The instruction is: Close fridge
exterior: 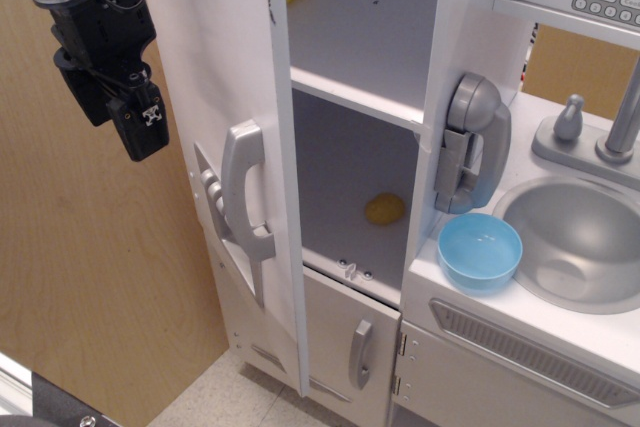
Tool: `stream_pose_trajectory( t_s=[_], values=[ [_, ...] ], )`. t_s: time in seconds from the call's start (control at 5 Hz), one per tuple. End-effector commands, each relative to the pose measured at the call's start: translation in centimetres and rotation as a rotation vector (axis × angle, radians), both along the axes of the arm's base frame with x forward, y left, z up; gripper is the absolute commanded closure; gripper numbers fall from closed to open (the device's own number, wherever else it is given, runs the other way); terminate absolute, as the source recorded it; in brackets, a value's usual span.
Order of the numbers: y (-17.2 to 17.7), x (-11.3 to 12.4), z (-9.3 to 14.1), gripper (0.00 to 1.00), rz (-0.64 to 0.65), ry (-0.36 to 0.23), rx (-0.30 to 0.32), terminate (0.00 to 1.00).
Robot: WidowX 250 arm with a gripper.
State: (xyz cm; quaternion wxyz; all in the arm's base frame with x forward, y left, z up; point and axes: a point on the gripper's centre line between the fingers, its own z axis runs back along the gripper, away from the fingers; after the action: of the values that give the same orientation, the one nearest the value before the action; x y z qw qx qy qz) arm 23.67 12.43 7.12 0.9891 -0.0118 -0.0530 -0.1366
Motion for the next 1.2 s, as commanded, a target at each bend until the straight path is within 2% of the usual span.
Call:
stream_pose_trajectory(
  t_s=[0.0, 0.2, 0.4, 0.6, 1.0],
  values=[
    [0.0, 0.0, 0.0, 0.00, 0.000, 0.000, 0.000, 0.00],
    [-0.6, 1.6, 0.2, 0.00, 0.033, -0.001, 0.012, 0.00],
    [-1.3, 3.0, 0.6, 0.00, 0.013, -0.009, 0.035, 0.00],
    [-2.0, 4.0, 1.0, 0.00, 0.000, -0.038, 0.011, 0.00],
    [-3.3, 5.8, 0.8, 0.00, 0.010, -0.008, -0.011, 0.00]
  ],
)
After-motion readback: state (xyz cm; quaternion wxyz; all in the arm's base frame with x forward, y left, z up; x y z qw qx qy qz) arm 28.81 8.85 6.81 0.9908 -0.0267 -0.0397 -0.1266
